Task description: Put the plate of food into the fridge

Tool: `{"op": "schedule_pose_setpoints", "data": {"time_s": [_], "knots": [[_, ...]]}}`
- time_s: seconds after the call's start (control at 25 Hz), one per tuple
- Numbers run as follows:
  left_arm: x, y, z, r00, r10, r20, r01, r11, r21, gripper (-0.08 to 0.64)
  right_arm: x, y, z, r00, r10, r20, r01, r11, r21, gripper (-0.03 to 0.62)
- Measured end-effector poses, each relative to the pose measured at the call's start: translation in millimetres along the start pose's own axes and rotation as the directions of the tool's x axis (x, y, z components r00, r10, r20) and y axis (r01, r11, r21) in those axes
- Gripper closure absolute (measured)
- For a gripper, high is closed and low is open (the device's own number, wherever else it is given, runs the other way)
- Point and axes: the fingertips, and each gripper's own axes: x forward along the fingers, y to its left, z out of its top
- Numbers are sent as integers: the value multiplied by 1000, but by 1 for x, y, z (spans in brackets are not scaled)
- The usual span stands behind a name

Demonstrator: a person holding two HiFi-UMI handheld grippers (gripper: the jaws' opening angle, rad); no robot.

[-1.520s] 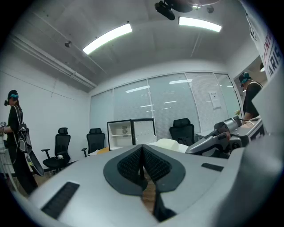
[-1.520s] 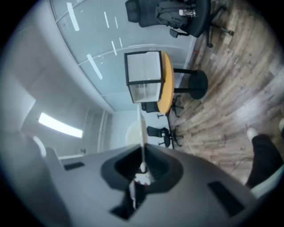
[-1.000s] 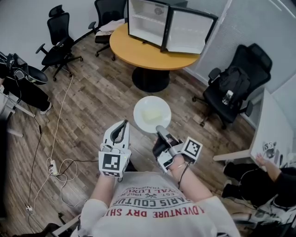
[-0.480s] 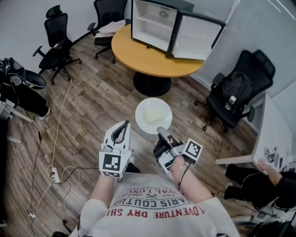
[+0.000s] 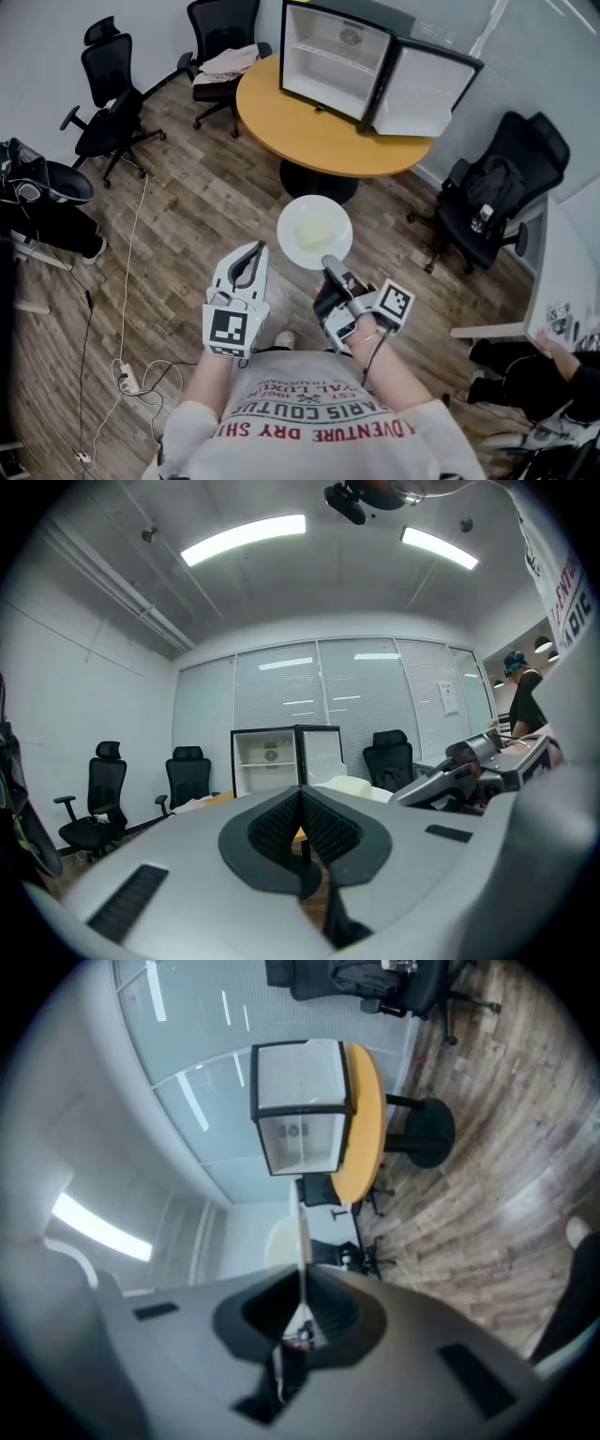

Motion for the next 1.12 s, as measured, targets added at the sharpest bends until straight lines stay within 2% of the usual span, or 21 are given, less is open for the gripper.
{"op": "schedule_pose_setpoints", "data": {"time_s": [0.24,0.32,0.48,0.64,1.12], "knots": [[19,40,-3,1000,15,5,-15,1000,-23,531,49,-4,4,1000,-24,-5,24,999,22,555],[28,53,-7,1000,20,-2,-20,1000,-9,531,67,-4,10,999,-30,-13,30,999,24,555],[53,76,-17,998,57,-21,-58,998,-40,531,103,-6,27,998,-38,-41,39,999,30,555],[89,99,-21,995,94,-25,-94,996,-12,531,145,-8,56,997,-40,-65,43,998,47,555],[246,161,-5,985,174,-9,-174,984,-24,531,282,31,171,986,-26,-166,29,999,16,555]]}}
